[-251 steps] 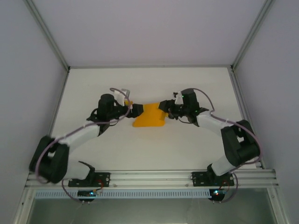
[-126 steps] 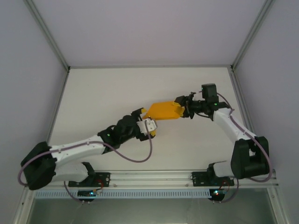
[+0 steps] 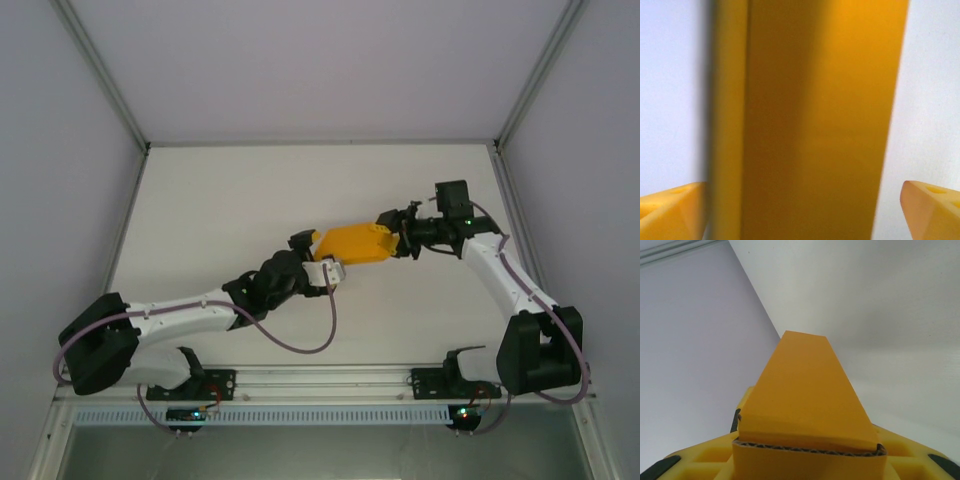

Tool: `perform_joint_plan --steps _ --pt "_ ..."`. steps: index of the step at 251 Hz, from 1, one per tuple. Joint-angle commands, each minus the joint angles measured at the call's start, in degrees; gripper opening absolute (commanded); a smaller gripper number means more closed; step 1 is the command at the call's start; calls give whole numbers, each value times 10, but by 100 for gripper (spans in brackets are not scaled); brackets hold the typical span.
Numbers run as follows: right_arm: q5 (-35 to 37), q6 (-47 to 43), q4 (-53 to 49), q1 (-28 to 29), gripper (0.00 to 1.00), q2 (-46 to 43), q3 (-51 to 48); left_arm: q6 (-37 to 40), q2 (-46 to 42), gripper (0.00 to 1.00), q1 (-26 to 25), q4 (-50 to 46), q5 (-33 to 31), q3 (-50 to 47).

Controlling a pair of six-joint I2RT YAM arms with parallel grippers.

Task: Assemble paper box

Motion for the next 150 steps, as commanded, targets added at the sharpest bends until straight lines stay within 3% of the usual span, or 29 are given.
perform_joint_plan --steps 1,54,105,150 --pt "-20 -18 -18 10 34 5 1 13 -7 90 -3 42 16 24" --pt "-23 -34 -38 16 35 9 2 22 2 69 -3 53 16 26" --pt "-26 -39 -41 16 43 3 2 24 -6 53 -3 42 16 24" --pt "-35 -22 -10 14 55 2 -3 29 -21 46 -1 16 26 24"
